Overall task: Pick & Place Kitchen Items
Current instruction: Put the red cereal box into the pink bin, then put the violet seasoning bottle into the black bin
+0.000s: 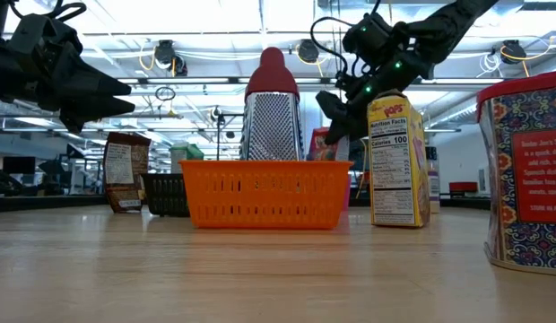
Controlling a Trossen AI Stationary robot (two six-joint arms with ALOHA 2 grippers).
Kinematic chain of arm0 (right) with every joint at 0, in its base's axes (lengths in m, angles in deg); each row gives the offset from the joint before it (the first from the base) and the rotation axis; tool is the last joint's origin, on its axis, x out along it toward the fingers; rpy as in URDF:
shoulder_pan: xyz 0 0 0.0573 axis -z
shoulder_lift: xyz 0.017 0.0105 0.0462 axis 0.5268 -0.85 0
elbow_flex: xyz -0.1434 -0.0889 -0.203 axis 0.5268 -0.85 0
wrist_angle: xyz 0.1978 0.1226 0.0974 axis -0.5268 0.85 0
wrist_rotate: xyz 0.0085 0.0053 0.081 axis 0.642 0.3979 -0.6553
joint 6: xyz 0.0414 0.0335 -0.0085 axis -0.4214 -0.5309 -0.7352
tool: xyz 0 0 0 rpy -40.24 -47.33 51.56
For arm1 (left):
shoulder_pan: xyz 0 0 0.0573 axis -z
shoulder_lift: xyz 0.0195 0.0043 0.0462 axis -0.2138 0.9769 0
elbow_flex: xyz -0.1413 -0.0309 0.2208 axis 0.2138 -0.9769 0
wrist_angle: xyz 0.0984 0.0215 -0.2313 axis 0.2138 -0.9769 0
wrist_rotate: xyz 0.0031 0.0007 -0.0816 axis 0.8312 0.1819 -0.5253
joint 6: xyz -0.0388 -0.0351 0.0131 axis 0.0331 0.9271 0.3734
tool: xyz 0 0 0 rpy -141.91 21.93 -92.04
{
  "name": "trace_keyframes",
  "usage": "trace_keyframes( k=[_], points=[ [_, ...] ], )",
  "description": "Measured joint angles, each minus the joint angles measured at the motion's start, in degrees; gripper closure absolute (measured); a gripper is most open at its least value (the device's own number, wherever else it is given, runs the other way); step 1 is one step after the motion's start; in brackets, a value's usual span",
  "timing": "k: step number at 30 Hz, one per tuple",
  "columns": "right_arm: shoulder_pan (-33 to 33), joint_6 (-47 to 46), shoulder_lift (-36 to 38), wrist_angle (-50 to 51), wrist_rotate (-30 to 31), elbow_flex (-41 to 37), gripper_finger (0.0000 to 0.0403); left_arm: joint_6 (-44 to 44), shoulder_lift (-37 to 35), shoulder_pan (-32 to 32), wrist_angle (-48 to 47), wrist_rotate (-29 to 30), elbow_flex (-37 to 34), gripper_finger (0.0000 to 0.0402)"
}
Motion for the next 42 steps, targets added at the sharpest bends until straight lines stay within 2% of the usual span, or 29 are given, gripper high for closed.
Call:
trace_keyframes(
  k=[12,24,30,37,42],
  points=[
    [0.0,0.8,0.0,1.6,-0.9,0.0,0.0302,0.0,0.0,0.0,0.0,0.0,0.0,0.0192],
    [0.0,5.2,0.0,1.8,-1.9,0.0,0.0235,-0.2,0.0,0.0,0.0,0.0,0.0,0.0192],
    [0.1,7.1,0.0,-0.4,-3.0,0.0,0.0213,-0.2,0.0,0.0,0.0,0.0,0.0,0.0192],
    [0.3,8.5,0.1,-1.0,-3.1,0.0,0.0211,-0.2,0.0,0.0,0.0,0.0,0.0,0.0192],
    [0.3,10.4,2.7,-0.3,-3.1,0.0,0.0213,-0.1,0.0,0.0,0.0,0.0,0.0,0.0192]
  ],
)
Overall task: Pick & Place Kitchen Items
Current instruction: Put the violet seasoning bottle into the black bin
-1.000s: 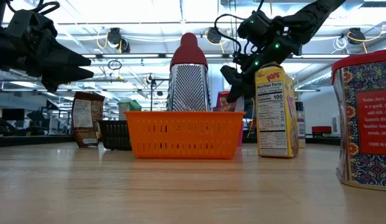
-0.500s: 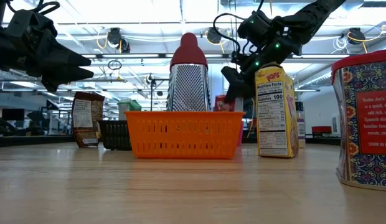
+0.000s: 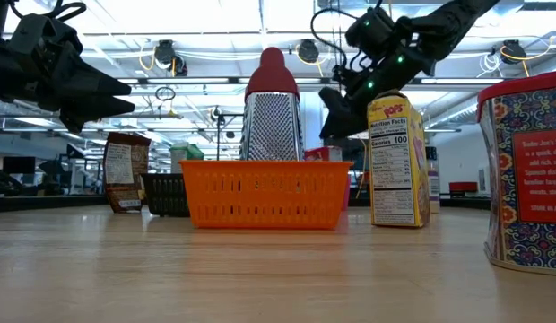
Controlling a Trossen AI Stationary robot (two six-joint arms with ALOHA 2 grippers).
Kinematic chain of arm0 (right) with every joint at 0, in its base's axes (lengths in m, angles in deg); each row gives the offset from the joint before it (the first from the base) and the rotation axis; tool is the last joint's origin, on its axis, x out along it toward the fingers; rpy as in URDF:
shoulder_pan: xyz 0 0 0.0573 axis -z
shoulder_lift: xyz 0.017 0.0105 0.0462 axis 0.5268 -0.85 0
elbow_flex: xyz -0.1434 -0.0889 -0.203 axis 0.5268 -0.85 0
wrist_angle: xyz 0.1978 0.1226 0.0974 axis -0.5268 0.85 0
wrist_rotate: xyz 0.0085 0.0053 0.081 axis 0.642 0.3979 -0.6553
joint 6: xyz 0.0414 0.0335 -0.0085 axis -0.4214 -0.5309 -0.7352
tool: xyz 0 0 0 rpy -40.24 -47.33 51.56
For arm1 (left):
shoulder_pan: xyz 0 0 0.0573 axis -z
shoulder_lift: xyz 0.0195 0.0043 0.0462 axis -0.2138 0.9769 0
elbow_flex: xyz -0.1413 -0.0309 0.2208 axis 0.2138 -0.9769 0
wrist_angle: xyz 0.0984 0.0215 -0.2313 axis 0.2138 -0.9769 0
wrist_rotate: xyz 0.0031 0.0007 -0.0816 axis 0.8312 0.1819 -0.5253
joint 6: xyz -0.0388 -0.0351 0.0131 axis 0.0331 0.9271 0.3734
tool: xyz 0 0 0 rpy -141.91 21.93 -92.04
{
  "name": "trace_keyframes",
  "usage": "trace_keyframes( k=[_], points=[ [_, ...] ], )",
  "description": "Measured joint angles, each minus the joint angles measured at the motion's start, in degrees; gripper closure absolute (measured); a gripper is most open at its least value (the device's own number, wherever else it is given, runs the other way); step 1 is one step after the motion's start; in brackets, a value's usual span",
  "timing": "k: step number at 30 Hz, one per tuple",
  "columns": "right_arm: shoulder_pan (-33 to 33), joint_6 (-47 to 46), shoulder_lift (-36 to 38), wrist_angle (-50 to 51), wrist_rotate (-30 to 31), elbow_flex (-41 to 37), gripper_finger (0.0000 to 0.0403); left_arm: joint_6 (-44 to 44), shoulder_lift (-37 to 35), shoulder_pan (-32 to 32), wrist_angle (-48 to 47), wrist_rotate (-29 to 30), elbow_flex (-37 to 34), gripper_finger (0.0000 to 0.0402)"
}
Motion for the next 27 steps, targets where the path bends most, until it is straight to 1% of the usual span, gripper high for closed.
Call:
trace_keyframes(
  k=[5,8,12,18,27],
  points=[
    [-0.6,1.7,5.5,2.4,-0.1,0.0,0.0215,0.0,0.0,0.0,0.0,0.0,0.0,0.0192],
    [-1.5,2.6,9.3,5.8,-0.1,0.0,0.0213,0.0,0.0,0.0,0.0,0.0,0.0,0.0192],
    [-2.4,4.1,13.9,14.1,-0.2,0.0,0.0214,0.1,0.0,0.0,0.0,0.0,0.0,0.0192],
    [-3.8,1.2,20.0,27.5,-0.3,0.0,0.0214,0.1,0.0,0.0,0.0,0.0,0.0,0.0192],
    [-5.2,-2.7,24.6,42.6,-0.2,0.0,0.0212,0.4,0.0,0.0,0.0,0.0,0.0,0.0192]
  ],
)
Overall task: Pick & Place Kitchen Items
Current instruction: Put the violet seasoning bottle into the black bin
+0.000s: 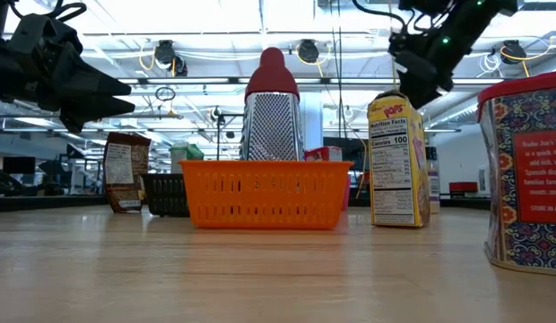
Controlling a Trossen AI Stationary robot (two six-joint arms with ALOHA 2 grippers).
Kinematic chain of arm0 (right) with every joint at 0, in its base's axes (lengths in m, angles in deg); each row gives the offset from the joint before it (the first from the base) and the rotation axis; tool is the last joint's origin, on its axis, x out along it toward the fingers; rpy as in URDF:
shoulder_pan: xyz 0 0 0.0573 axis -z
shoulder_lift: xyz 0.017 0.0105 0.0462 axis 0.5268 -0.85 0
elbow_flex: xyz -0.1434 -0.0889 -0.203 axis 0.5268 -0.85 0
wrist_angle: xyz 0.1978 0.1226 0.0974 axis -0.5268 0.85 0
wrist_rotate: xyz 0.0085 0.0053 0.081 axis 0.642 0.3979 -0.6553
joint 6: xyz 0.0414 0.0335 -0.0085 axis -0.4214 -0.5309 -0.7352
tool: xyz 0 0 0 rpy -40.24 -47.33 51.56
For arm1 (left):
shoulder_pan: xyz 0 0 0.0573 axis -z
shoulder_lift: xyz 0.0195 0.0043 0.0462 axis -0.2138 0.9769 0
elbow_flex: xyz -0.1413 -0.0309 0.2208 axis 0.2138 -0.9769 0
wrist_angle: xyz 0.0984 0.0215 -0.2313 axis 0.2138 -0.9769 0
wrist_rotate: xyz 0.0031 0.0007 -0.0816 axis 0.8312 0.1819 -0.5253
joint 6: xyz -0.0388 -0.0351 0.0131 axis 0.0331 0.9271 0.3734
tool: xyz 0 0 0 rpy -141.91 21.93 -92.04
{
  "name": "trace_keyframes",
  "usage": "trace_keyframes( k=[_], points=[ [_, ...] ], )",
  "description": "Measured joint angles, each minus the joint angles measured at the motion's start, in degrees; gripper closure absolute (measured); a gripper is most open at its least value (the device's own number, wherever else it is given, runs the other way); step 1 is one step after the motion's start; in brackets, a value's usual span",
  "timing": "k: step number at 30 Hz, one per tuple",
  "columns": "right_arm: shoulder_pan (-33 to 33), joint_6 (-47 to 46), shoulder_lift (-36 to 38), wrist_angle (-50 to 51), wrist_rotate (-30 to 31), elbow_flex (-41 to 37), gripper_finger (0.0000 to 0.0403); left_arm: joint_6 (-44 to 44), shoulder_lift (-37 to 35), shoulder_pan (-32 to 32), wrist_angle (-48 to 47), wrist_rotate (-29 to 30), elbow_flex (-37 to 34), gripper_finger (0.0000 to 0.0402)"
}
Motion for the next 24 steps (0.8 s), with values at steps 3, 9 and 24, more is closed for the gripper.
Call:
trace_keyframes(
  k=[3,9,24],
  points=[
    [-0.2,-0.2,0.4,3.1,0.0,0.0,0.0211,0.0,0.0,0.0,0.0,0.0,0.0,0.0192],
    [-0.2,-0.2,0.4,4.5,0.0,-0.3,0.0209,0.1,0.0,0.0,0.0,0.0,0.0,0.0192],
    [-0.2,-0.7,0.4,3.3,0.1,-5.4,0.0159,0.2,0.0,0.0,0.0,0.0,0.0,0.0192]
  ],
)
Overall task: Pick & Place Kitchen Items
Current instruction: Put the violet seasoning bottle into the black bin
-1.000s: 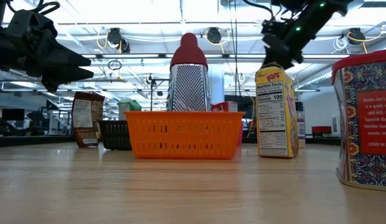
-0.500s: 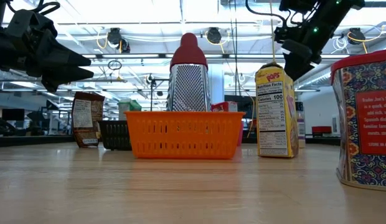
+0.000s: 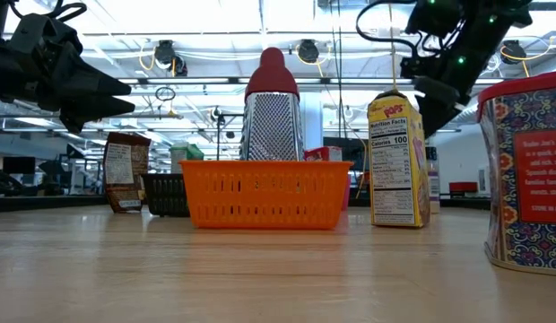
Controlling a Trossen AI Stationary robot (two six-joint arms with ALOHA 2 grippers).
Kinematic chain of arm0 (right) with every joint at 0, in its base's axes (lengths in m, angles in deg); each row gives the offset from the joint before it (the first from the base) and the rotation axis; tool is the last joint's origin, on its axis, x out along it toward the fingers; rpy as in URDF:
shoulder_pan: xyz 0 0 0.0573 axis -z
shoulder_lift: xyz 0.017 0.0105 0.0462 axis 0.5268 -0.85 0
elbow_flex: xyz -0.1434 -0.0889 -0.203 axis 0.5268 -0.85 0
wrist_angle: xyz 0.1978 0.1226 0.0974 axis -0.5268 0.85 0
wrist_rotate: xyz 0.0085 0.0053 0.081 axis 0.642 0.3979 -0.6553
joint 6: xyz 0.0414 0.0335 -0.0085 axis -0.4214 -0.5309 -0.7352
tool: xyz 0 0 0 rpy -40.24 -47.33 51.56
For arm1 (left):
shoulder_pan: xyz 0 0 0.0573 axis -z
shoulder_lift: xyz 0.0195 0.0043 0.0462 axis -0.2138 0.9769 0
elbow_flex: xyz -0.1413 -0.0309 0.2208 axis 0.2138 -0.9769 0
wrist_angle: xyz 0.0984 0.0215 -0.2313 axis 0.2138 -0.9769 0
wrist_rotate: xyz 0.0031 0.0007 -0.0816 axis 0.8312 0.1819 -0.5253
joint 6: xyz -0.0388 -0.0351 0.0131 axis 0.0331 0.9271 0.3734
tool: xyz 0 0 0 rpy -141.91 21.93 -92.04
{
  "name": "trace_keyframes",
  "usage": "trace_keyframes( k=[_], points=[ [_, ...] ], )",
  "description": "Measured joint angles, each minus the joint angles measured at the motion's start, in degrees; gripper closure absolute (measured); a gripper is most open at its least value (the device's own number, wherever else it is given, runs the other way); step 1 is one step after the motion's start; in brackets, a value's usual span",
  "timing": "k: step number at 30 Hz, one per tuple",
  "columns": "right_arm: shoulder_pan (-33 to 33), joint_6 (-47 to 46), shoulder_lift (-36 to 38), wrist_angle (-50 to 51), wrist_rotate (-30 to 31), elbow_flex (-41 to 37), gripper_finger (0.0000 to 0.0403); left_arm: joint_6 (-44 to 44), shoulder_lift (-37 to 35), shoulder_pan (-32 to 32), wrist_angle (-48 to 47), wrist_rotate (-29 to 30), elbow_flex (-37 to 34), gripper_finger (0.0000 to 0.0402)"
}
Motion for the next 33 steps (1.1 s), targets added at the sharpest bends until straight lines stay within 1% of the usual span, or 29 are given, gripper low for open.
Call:
trace_keyframes(
  k=[3,11,15,20,24,28,31,33],
  points=[
    [0.0,0.0,0.0,-0.6,0.0,-0.6,0.0151,0.0,0.0,0.0,0.0,0.0,0.0,0.0192],
    [0.2,0.2,0.0,-6.6,0.4,-5.0,0.0136,-0.1,0.0,0.0,0.0,0.0,0.0,0.0192],
    [0.2,0.3,0.1,-9.3,1.6,-7.0,0.0135,-0.1,0.0,0.0,0.0,0.0,0.0,0.0192],
    [0.2,0.4,0.2,-14.1,1.6,-9.2,0.0135,-0.1,0.0,0.0,0.0,0.0,0.0,0.0192],
    [0.2,1.2,0.1,-14.5,1.3,-9.4,0.0135,-0.1,0.0,0.0,0.0,0.0,0.0,0.0192],
    [0.2,2.0,0.1,-17.4,0.3,-9.5,0.0135,-0.2,0.0,0.0,0.0,0.0,0.0,0.0192],
    [0.2,5.8,0.7,-18.5,0.0,-9.6,0.0137,-0.4,0.0,0.0,0.0,0.0,0.0,0.0192],
    [0.2,5.8,1.5,-18.3,0.8,-9.7,0.0139,-0.4,0.0,0.0,0.0,0.0,0.0,0.0192]
  ],
)
